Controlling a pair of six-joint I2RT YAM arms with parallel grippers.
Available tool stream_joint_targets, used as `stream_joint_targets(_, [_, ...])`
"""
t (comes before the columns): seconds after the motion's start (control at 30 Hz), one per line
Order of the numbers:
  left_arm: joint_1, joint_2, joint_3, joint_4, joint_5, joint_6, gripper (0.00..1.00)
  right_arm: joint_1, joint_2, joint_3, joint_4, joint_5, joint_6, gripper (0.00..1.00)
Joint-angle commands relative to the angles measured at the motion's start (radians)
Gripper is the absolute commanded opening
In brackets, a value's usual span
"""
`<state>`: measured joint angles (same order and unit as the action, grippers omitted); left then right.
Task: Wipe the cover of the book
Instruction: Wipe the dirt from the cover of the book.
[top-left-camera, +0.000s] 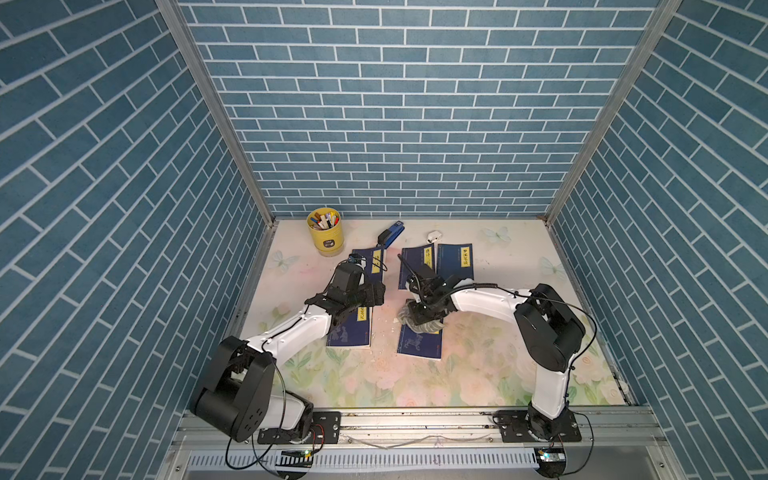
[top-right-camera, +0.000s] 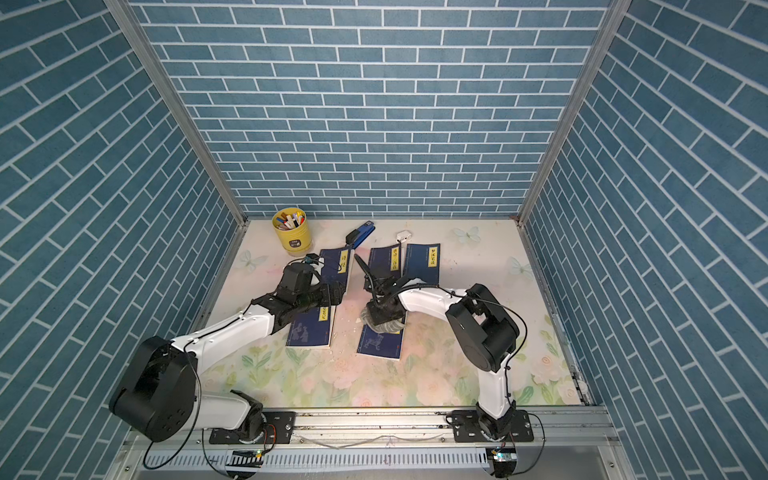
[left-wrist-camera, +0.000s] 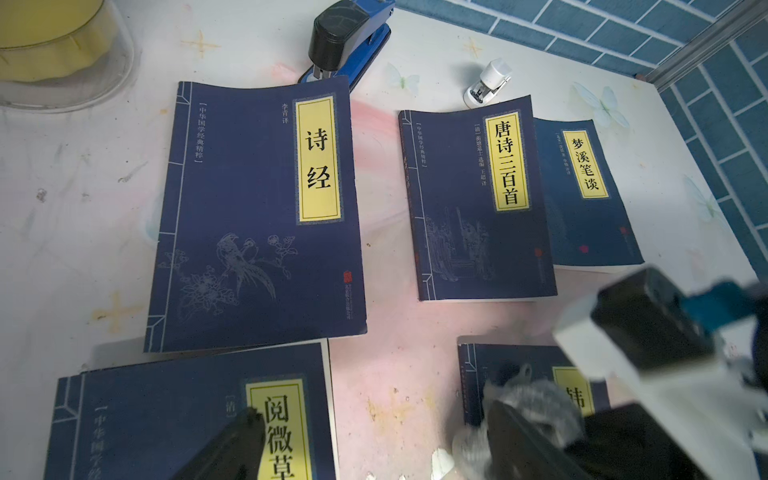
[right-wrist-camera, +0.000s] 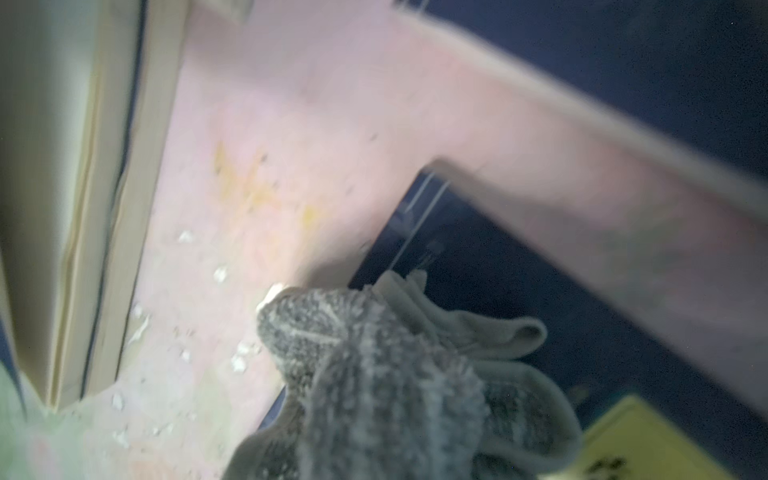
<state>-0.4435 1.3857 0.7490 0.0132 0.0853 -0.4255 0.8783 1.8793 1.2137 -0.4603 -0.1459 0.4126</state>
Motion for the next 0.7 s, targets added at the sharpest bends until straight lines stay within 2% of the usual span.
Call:
stream_joint_targets(0.0, [0.011,-0.009,-0.002,0.001,-0.025,0.016,0.89,0.047,-0.017,-0.108,-0.133,-0.047,-0.013,0.06])
stream_joint_targets(0.2, [0.015,-0.010,-0.012,0.024,-0.027,-0.005,0.89,0.033,-0.040,-0.109,-0.118,-0.033,-0.038,0.07])
stream_joint_targets(0.3, [0.015,-0.016,-0.026,0.040,-0.017,-0.024,0.89,-0.039,0.030,-0.038,-0.095,-0.011,-0.053,0.07])
stream_joint_targets(0.43, [0.015,-0.039,-0.043,0.028,-0.028,-0.030,0.89,-0.143,0.122,0.063,-0.042,-0.039,-0.058,0.07])
stream_joint_targets(0.57, [0.015,-0.072,-0.054,0.014,-0.061,-0.028,0.89,-0.157,0.214,0.193,-0.063,-0.066,-0.102,0.07])
stream_joint_targets(0.67, [0.015,-0.083,-0.053,0.013,-0.067,-0.030,0.89,-0.152,0.239,0.221,-0.068,-0.098,-0.104,0.07])
